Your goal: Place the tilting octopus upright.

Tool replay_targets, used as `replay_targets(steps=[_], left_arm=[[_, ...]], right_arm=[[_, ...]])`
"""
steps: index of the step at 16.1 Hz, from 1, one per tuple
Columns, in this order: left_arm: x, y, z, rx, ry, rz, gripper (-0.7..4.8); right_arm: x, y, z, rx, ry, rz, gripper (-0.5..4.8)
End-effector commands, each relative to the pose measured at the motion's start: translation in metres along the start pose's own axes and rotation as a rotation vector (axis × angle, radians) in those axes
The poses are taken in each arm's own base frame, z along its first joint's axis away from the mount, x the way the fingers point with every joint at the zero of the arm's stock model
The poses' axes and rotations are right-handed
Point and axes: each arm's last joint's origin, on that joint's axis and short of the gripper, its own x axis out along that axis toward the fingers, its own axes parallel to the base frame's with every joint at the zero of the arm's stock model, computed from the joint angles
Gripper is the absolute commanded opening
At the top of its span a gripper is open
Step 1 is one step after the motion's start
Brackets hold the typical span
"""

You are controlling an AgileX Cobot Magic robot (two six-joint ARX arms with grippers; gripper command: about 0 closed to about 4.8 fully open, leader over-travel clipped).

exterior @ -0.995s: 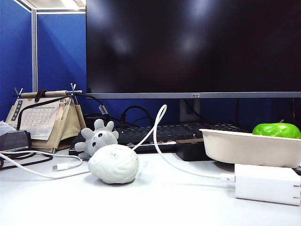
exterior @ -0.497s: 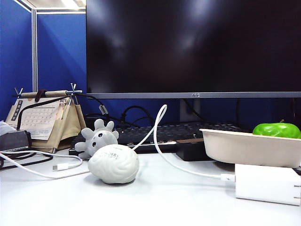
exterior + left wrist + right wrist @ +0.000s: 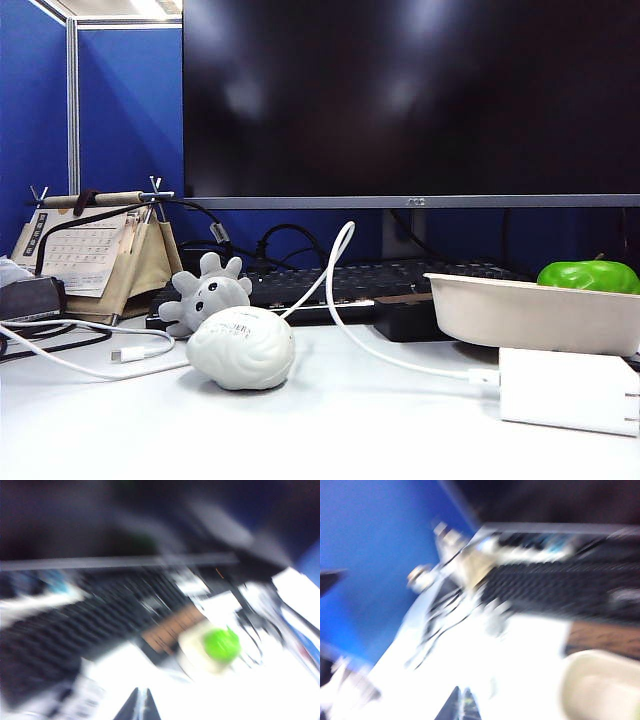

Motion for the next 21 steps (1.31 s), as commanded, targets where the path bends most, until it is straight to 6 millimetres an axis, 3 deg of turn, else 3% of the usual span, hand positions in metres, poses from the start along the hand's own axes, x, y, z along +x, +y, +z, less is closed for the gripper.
replay_targets(steps=[1, 5, 8, 13, 18, 19, 21], left_arm=[[0.034, 0.002, -0.008, 0.047, 0.085, -0.040, 0.18], [0.061, 0.017, -0.018, 0.063, 0.155, 0.014, 0.18], [0.063, 0.020, -0.017, 0.081, 0.136, 0.061, 0.20], [0.071, 0.031, -0.026, 0.050, 0.195, 0.191, 0.27], [0.103, 0.055, -0.049, -0.014, 0.320, 0.202, 0.33], [0.110, 0.059, -0.054, -0.020, 0.335, 0.200, 0.85], [0.116, 0.063, -0.060, -0.031, 0.359, 0.200, 1.02]], right_arm=[[0.030, 0.006, -0.002, -0.011, 0.105, 0.120, -0.05], [0.057, 0.002, -0.008, 0.018, 0.202, 0.157, -0.05], [0.075, -0.011, -0.012, 0.044, 0.239, 0.064, -0.04], [0.117, -0.031, -0.024, 0.094, 0.347, 0.066, -0.01], [0.162, -0.023, -0.036, 0.031, 0.389, 0.154, 0.00], [0.165, -0.024, -0.036, 0.025, 0.382, 0.159, 0.00], [0.166, -0.024, -0.036, 0.024, 0.379, 0.158, 0.00]])
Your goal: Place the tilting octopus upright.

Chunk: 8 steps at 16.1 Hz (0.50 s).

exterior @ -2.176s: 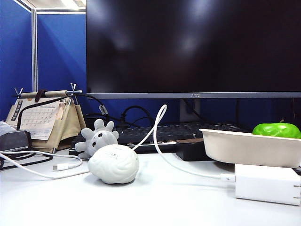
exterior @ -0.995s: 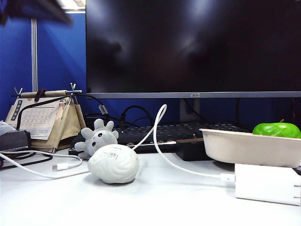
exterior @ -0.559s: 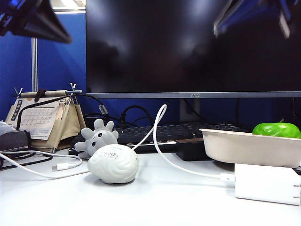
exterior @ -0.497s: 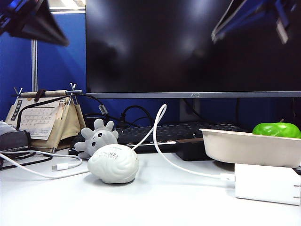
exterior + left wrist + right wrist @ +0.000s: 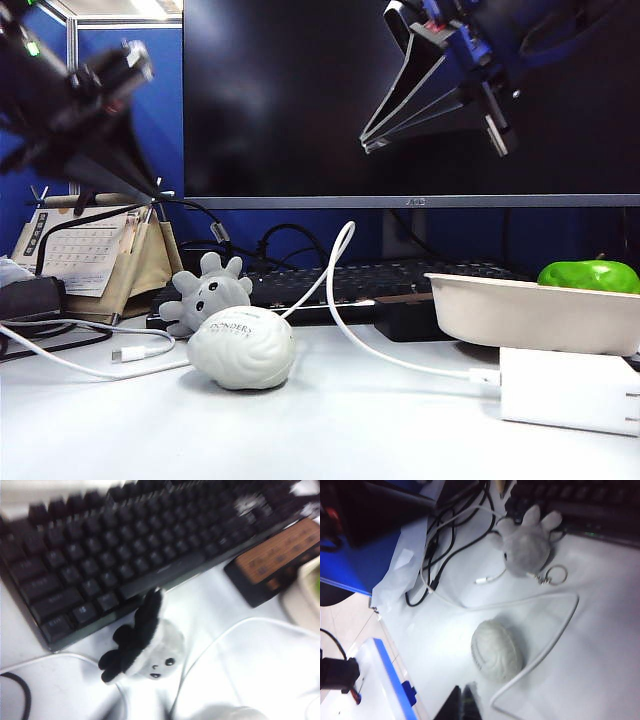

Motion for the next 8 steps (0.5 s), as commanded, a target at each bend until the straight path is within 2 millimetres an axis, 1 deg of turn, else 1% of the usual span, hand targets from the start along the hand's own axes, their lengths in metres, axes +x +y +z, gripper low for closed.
replay_targets(steps=[1, 4, 5, 6, 8], left_arm=[[0.009, 0.002, 0.000, 0.006, 0.005, -0.006, 1.02], [0.016, 0.005, -0.003, -0.012, 0.027, -0.005, 1.04], [0.024, 0.008, -0.007, -0.023, 0.054, -0.007, 1.38], [0.028, 0.008, -0.009, -0.026, 0.070, -0.011, 1.49], [0.034, 0.003, -0.010, -0.012, 0.074, -0.035, 1.49]], right_arm=[[-0.001, 0.002, 0.004, -0.021, -0.024, 0.007, 0.00], [-0.001, 0.002, 0.005, -0.030, -0.034, 0.009, -0.01], [-0.001, 0.002, 0.006, -0.035, -0.041, 0.010, -0.01], [-0.001, 0.002, 0.006, -0.035, -0.041, 0.010, -0.01], [-0.001, 0.002, 0.006, -0.035, -0.040, 0.011, -0.01]])
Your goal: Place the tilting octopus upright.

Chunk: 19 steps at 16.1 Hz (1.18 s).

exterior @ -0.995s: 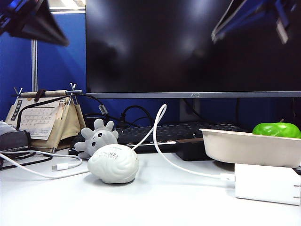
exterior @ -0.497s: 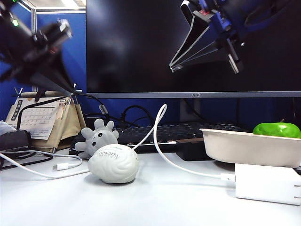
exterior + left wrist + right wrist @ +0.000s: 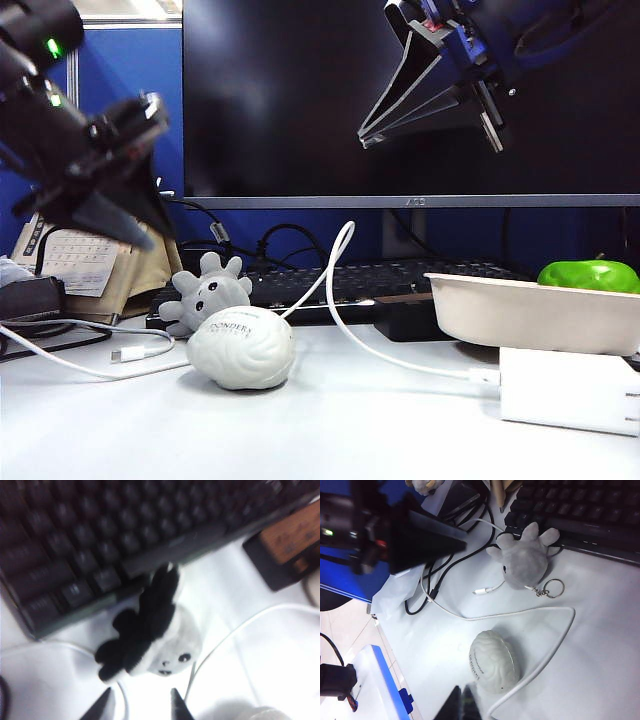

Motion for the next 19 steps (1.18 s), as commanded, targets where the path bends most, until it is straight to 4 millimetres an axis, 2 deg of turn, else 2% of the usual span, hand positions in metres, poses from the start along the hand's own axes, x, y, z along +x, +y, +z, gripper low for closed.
replay_targets(steps=[1, 3, 7, 8, 16, 19], left_arm=[[0.006, -0.012, 0.003, 0.046, -0.026, -0.058, 1.54], [0.011, -0.021, 0.008, 0.094, -0.080, -0.084, 2.16], [0.022, -0.016, 0.005, 0.084, -0.060, -0.019, 2.21], [0.026, -0.014, 0.003, 0.079, -0.048, -0.011, 2.54], [0.039, -0.008, 0.000, 0.075, -0.038, -0.011, 2.54], [0.039, -0.008, 0.001, 0.077, -0.044, -0.003, 2.24]], right_arm=[[-0.001, 0.002, 0.003, -0.014, -0.015, 0.006, -0.01], [-0.001, 0.002, 0.002, -0.011, -0.012, 0.006, -0.01], [-0.001, 0.002, 0.002, -0.003, -0.008, 0.014, -0.01], [-0.001, 0.002, 0.002, -0.001, -0.006, 0.013, -0.01], [-0.001, 0.001, -0.001, 0.018, 0.017, 0.011, -0.01], [-0.001, 0.001, -0.001, 0.019, 0.018, 0.011, -0.01]])
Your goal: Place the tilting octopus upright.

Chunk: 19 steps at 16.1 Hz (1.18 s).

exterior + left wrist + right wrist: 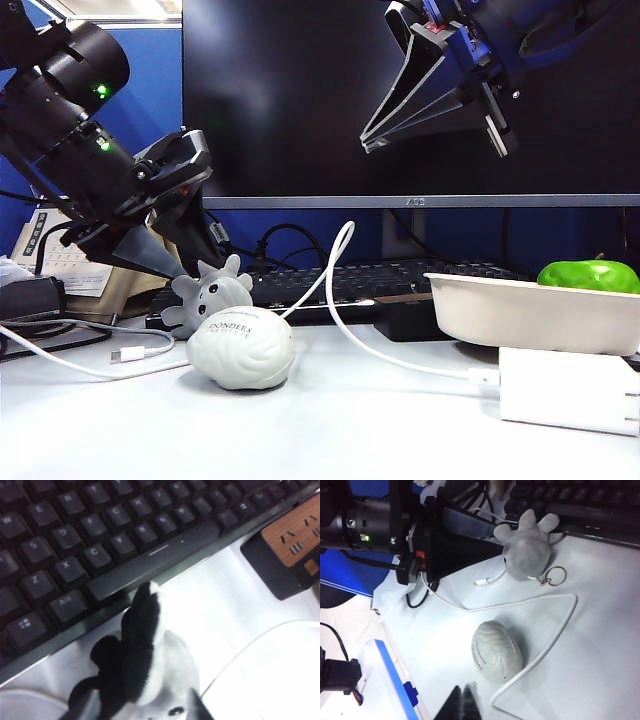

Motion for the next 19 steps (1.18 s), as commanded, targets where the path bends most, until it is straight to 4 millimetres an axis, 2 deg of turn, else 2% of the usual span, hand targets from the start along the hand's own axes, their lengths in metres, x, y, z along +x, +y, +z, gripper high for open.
replay_targets(steps=[1, 7, 11, 13, 19], left_arm=[[-0.0005, 0.0009, 0.0031, 0.012, -0.026, 0.042, 2.05], [-0.0007, 0.0030, 0.0037, 0.013, -0.036, 0.117, 2.15], [-0.0006, 0.0011, 0.0064, 0.023, -0.060, 0.059, 2.20], [-0.0007, 0.0009, 0.0071, 0.025, -0.067, 0.054, 2.74], [-0.0005, 0.0001, 0.0069, 0.023, -0.064, 0.027, 2.74]], right_arm=[[-0.0010, 0.0020, 0.0021, -0.011, -0.010, 0.009, -0.01], [-0.0010, 0.0015, 0.0001, 0.003, 0.006, 0.006, -0.01], [-0.0010, 0.0015, 0.0002, 0.002, 0.006, 0.006, -0.01], [-0.0010, 0.0015, 0.0002, 0.002, 0.005, 0.005, -0.01], [-0.0010, 0.0015, 0.0002, 0.003, 0.006, 0.005, -0.01]])
